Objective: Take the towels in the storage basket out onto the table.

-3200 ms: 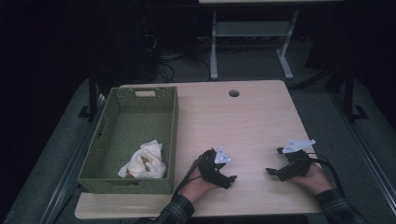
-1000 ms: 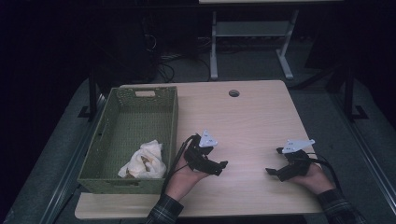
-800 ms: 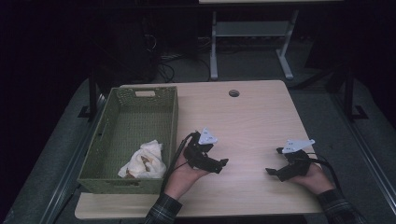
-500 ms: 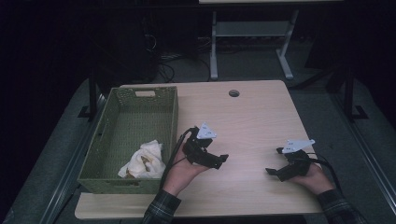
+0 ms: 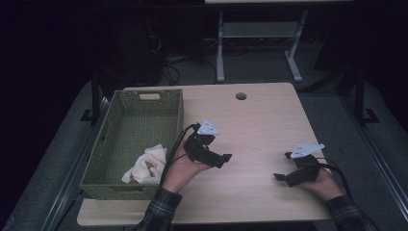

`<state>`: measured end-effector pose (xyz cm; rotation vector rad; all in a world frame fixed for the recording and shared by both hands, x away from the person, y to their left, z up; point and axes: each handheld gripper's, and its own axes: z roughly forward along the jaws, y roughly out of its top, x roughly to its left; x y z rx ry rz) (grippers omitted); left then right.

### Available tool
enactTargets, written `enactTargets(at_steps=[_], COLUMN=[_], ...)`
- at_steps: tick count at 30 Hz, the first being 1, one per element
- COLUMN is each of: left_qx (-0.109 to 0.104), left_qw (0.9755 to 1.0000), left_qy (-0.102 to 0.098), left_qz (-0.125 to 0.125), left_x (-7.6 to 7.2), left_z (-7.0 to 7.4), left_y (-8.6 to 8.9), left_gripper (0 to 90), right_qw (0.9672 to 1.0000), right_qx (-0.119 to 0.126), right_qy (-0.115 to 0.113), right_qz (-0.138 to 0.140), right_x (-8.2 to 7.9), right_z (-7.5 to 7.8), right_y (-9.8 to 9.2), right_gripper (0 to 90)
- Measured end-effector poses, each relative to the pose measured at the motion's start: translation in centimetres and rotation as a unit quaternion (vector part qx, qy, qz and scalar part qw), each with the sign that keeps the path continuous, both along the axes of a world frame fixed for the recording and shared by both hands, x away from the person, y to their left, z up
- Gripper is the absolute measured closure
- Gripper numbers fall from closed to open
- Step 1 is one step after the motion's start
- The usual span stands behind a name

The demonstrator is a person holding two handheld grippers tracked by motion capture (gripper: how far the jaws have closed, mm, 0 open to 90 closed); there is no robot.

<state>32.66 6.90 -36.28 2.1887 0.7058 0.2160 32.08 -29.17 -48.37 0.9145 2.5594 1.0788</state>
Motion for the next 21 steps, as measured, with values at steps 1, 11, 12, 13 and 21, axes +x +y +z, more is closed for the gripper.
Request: enactTargets(at_steps=[1,11,12,13,21], left_qx=[-0.001,0.004,0.002,0.000,-0.003], left_qw=[1.0000,0.9998,0.9999,0.9999,1.0000], left_qy=[0.000,-0.008,-0.008,-0.007,-0.005], left_qz=[0.002,-0.016,-0.014,-0.013,-0.004], left_x=[0.0,0.5,0.5,0.5,0.6], left_z=[0.1,2.3,2.3,2.4,2.9], left_y=[0.0,1.9,2.2,2.4,4.3], left_gripper=[12.9,13.3,13.3,13.4,13.9], right_qw=[1.0000,1.0000,1.0000,1.0000,1.0000], right_qx=[0.000,0.000,0.000,0.000,0.000], right_qy=[0.000,0.000,0.000,0.000,0.000], right_qz=[0.000,0.000,0.000,0.000,0.001], right_x=[0.0,0.0,0.0,0.0,0.0], right_z=[0.0,0.0,0.0,0.0,0.0], right_y=[0.0,0.0,0.0,0.0,0.0], right_gripper=[1.9,1.9,1.9,1.9,1.9])
